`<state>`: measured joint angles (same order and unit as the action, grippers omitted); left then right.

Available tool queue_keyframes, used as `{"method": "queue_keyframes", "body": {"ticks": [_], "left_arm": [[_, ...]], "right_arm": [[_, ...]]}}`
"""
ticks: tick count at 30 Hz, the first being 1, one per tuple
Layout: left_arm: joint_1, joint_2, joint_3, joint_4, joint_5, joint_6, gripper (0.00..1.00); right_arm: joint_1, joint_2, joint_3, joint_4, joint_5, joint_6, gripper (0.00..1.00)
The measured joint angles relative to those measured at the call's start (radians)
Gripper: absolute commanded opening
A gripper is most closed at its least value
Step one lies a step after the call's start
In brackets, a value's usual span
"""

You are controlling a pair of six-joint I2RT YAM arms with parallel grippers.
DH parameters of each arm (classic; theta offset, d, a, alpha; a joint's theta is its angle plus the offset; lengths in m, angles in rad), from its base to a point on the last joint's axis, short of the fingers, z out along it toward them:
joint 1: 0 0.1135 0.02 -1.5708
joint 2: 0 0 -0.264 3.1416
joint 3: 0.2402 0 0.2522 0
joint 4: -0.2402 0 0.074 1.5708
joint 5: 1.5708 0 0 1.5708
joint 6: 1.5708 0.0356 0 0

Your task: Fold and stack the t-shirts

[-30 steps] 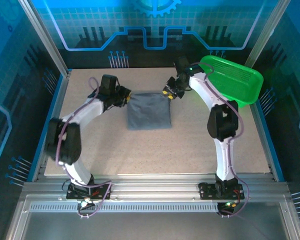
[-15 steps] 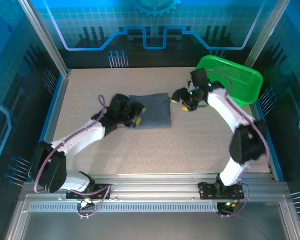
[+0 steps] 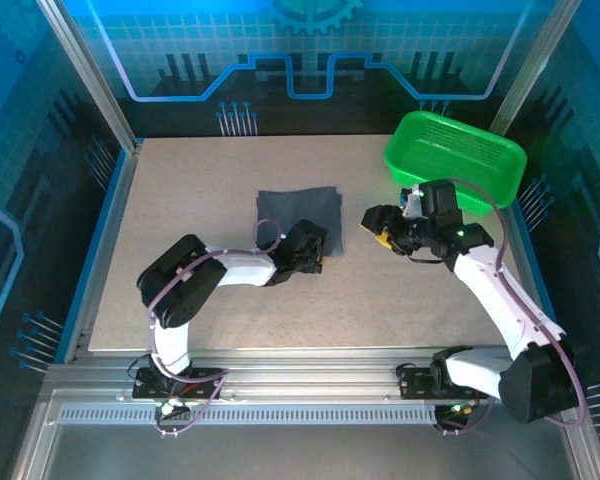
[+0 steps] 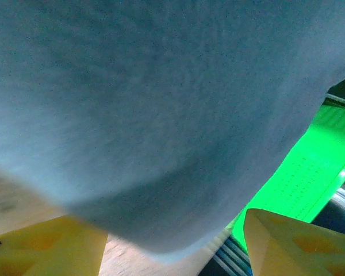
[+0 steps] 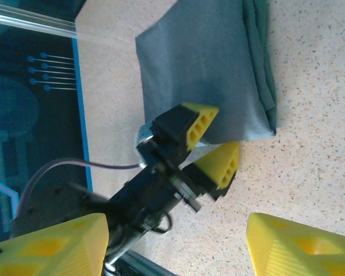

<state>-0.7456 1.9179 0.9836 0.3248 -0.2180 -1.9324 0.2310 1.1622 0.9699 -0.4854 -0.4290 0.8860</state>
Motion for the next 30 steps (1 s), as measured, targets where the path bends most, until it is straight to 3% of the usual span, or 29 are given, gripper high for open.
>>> {"method": "queue_keyframes", "body": {"ticks": [3, 5, 9, 12, 19, 24, 30], "left_arm": [[0.001, 0.052, 0.018, 0.041, -0.031, -0.047, 0.17], [0.005, 0.085, 0.029, 0.074, -0.041, -0.068, 0.01], [0.044, 0.101, 0.026, 0.117, -0.046, -0.068, 0.00], [0.137, 0.082, -0.006, 0.129, -0.007, -0.030, 0.00], [0.555, 0.032, -0.018, 0.109, 0.207, 0.269, 0.00], [0.813, 0.095, 0.162, 0.011, 0.387, 0.518, 0.00], [0.954, 0.272, 0.439, -0.095, 0.549, 0.737, 0.00]], "right_arm": [[-0.006, -0.024, -0.007, -0.004, -0.012, 0.000, 0.65], [-0.009, -0.029, -0.010, -0.013, -0.022, -0.001, 0.65], [-0.020, -0.031, -0.013, -0.033, -0.028, -0.002, 0.64], [-0.025, -0.031, -0.013, -0.042, -0.030, -0.007, 0.63], [-0.025, -0.013, -0.011, -0.046, -0.051, -0.015, 0.63], [-0.024, 0.012, -0.010, -0.024, -0.074, -0.016, 0.62], [-0.022, 0.066, 0.021, 0.006, -0.104, -0.031, 0.62]]}}
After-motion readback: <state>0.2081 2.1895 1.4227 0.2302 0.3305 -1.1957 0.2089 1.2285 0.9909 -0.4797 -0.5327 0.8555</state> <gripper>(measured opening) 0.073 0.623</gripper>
